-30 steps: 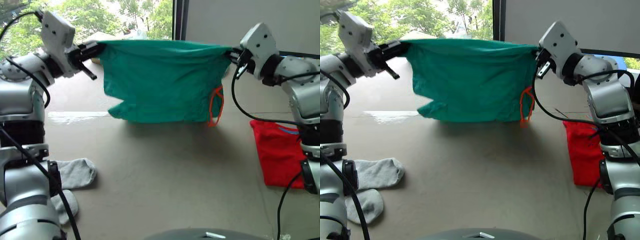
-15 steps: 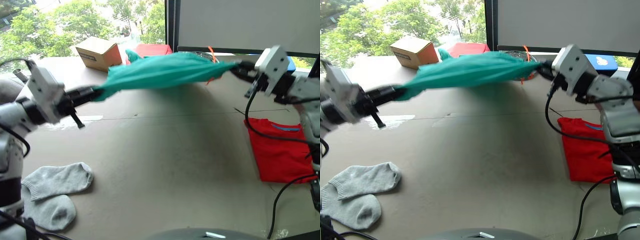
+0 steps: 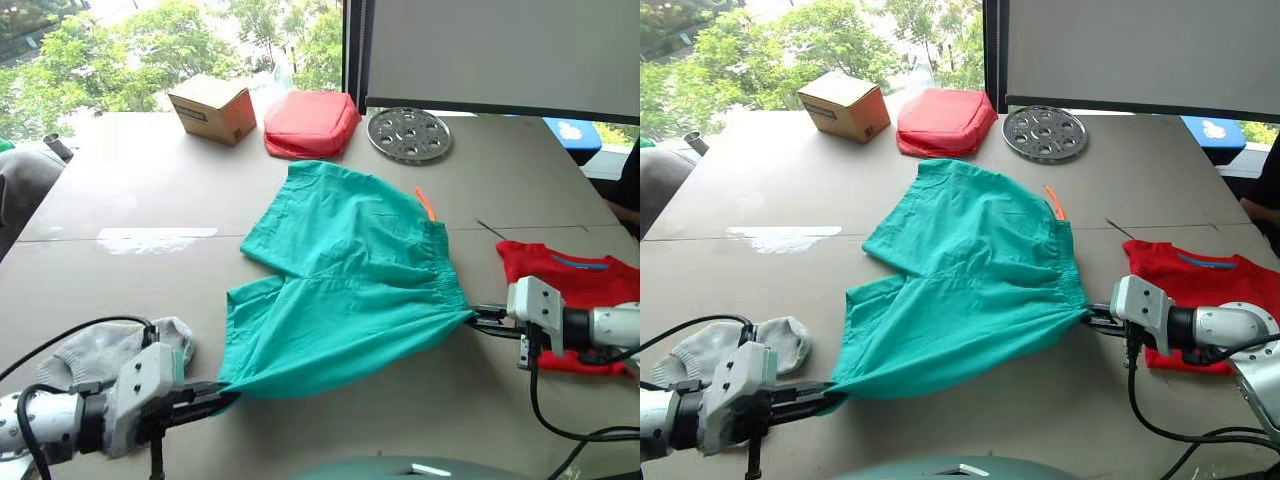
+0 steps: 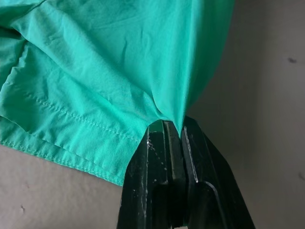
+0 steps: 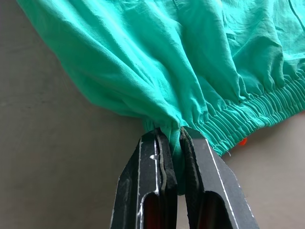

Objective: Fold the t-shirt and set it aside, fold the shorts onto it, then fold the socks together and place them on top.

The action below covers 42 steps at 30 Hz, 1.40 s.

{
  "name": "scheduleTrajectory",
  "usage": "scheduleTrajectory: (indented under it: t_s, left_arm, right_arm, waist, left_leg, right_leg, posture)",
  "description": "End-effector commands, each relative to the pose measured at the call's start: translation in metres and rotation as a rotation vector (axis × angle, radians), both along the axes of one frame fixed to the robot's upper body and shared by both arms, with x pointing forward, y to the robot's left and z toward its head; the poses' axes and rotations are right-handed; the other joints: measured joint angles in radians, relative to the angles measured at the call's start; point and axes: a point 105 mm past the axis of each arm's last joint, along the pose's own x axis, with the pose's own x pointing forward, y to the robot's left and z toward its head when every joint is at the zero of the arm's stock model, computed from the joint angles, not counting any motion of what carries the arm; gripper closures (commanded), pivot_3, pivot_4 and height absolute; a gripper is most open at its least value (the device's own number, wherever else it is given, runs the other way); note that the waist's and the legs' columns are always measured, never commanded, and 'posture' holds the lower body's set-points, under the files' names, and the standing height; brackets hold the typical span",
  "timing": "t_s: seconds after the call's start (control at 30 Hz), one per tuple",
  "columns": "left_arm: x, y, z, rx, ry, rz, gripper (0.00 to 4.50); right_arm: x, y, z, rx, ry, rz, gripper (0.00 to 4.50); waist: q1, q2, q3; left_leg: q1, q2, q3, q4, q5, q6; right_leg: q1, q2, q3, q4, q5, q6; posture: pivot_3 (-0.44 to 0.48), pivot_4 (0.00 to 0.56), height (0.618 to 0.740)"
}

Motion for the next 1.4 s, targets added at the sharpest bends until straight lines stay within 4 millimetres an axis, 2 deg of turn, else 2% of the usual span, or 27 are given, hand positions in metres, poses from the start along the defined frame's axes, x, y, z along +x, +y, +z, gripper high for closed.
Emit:
scheduleTrajectory:
  t_s: [0.03, 0.17, 0.23, 0.27, 0.4, 0.43, 0.53, 0.6, 0.67, 0.77, 0.9, 1.0, 1.07, 1.27, 1.4]
  left_arm:
    - [-0.022, 0.0, 0.005, 0.008, 0.077, -0.071, 4.43]
    - [-0.039, 0.003, 0.008, -0.036, 0.174, -0.078, 4.43]
    - [-0.04, 0.003, 0.015, -0.061, 0.197, -0.077, 4.43]
    - [-0.037, 0.005, 0.019, -0.07, 0.196, -0.075, 4.43]
    - [-0.007, 0.006, 0.041, -0.115, 0.146, -0.06, 4.43]
    - [0.003, 0.008, 0.045, -0.11, 0.121, -0.056, 4.43]
    - [0.057, 0.017, 0.06, -0.053, 0.0, -0.025, 4.43]
    - [0.092, 0.018, 0.067, -0.006, -0.097, 0.002, 4.43]
    - [0.117, 0.017, 0.073, 0.011, -0.144, 0.041, 4.43]
    - [0.168, 0.013, 0.086, 0.061, -0.294, 0.085, 4.43]
    - [0.214, 0.01, 0.094, 0.154, -0.442, 0.098, 4.43]
    - [0.243, 0.005, 0.108, 0.179, -0.544, 0.12, 4.43]
    - [0.254, 0.001, 0.112, 0.194, -0.565, 0.106, 4.43]
    - [0.281, -0.004, 0.11, 0.251, -0.605, 0.126, 4.43]
    - [0.305, -0.02, 0.097, 0.263, -0.601, 0.168, 4.43]
  right_arm:
    - [-0.018, 0.008, 0.007, 0.009, 0.031, 0.06, 4.5]
    - [-0.041, 0.012, 0.005, 0.024, 0.14, 0.103, 4.5]
    - [-0.049, 0.012, 0.007, 0.029, 0.18, 0.115, 4.5]
    - [-0.05, 0.011, 0.008, 0.034, 0.183, 0.114, 4.5]
    - [-0.032, 0.011, 0.022, 0.117, 0.142, 0.039, 4.5]
    - [-0.024, 0.01, 0.026, 0.134, 0.129, 0.018, 4.5]
    - [0.021, 0.0, 0.035, 0.133, 0.1, -0.138, 4.5]
    - [0.042, -0.003, 0.04, 0.108, 0.074, -0.197, 4.5]
    - [0.057, -0.004, 0.044, 0.109, 0.063, -0.248, 4.5]
    - [0.082, -0.005, 0.05, 0.083, 0.034, -0.32, 4.5]
    - [0.107, -0.003, 0.052, 0.05, 0.009, -0.389, 4.5]
    - [0.121, 0.001, 0.055, 0.034, -0.022, -0.419, 4.5]
    - [0.125, 0.004, 0.058, 0.03, -0.031, -0.422, 4.5]
    - [0.143, 0.009, 0.07, 0.06, -0.057, -0.476, 4.5]
    - [0.155, 0.017, 0.067, 0.083, 0.009, -0.489, 4.5]
  waist:
    - [0.0, -0.002, -0.001]
    - [0.002, -0.001, -0.001]
    - [0.002, -0.001, -0.001]
    - [0.003, -0.002, -0.002]
    - [0.005, -0.003, -0.002]
    - [0.004, -0.003, -0.002]
    - [0.004, -0.001, -0.001]
    - [0.004, -0.002, -0.001]
    - [0.002, -0.002, -0.001]
    - [0.003, -0.002, -0.001]
    - [0.0, -0.002, 0.0]
    - [-0.002, -0.003, -0.001]
    - [-0.002, -0.003, 0.0]
    - [-0.002, -0.003, 0.0]
    - [0.0, -0.004, -0.001]
  left_leg:
    - [0.0, 0.0, 0.0, 0.0, 0.0, 0.0]
    - [0.0, 0.0, -0.001, 0.0, -0.001, 0.0]
    - [-0.001, 0.0, -0.001, 0.0, -0.001, 0.0]
    - [0.0, 0.0, -0.001, 0.0, -0.001, 0.0]
    - [0.0, 0.0, -0.002, 0.001, -0.001, 0.0]
    - [0.0, 0.0, -0.002, 0.001, -0.001, 0.0]
    - [-0.001, -0.001, -0.002, 0.002, 0.0, 0.0]
    - [-0.001, -0.004, -0.002, 0.002, 0.0, 0.001]
    - [-0.002, -0.005, -0.003, 0.0, 0.0, 0.001]
    - [-0.004, -0.007, -0.002, 0.0, 0.0, 0.001]
    - [-0.003, -0.008, -0.001, 0.001, 0.0, 0.001]
    - [-0.002, -0.008, -0.001, 0.002, 0.0, 0.001]
    - [-0.003, -0.008, -0.002, 0.002, 0.0, 0.001]
    - [-0.005, -0.007, -0.001, 0.002, 0.001, 0.001]
    - [-0.005, -0.008, -0.002, 0.004, 0.0, 0.001]
  right_leg:
    - [0.0, 0.0, 0.0, 0.0, 0.0, 0.0]
    - [-0.001, 0.0, 0.0, 0.0, -0.001, 0.0]
    - [-0.001, 0.0, 0.0, 0.0, -0.001, 0.0]
    - [-0.001, 0.0, -0.001, 0.0, -0.001, 0.0]
    - [-0.001, 0.0, -0.001, 0.001, -0.001, 0.0]
    - [-0.001, 0.0, -0.001, 0.001, -0.001, 0.0]
    - [-0.001, 0.0, -0.001, 0.002, -0.001, 0.0]
    - [0.0, 0.0, -0.001, 0.002, -0.001, 0.0]
    - [-0.001, 0.001, -0.001, 0.002, -0.001, -0.001]
    - [0.0, 0.002, -0.002, 0.003, 0.002, -0.005]
    - [0.002, 0.002, -0.003, 0.003, 0.003, -0.004]
    - [0.003, 0.002, -0.002, 0.003, 0.003, -0.004]
    - [0.002, 0.002, -0.002, 0.003, 0.004, -0.002]
    - [0.001, 0.002, -0.002, 0.004, 0.004, -0.001]
    - [0.001, 0.002, -0.003, 0.004, 0.005, -0.001]
  posture:
    - [0.0, 0.15, 0.739]
    - [0.0, 0.15, 0.739]
    - [0.0, 0.15, 0.739]
    - [0.0, 0.15, 0.739]
    - [0.0, 0.15, 0.739]
    - [0.0, 0.15, 0.739]
    - [0.0, 0.15, 0.739]
    - [0.0, 0.15, 0.739]
    - [0.0, 0.15, 0.739]
    - [0.0, 0.15, 0.739]
    - [0.0, 0.15, 0.739]
    - [0.0, 0.15, 0.739]
    - [0.0, 0.15, 0.739]
    - [0.0, 0.15, 0.739]
    - [0.0, 0.15, 0.739]
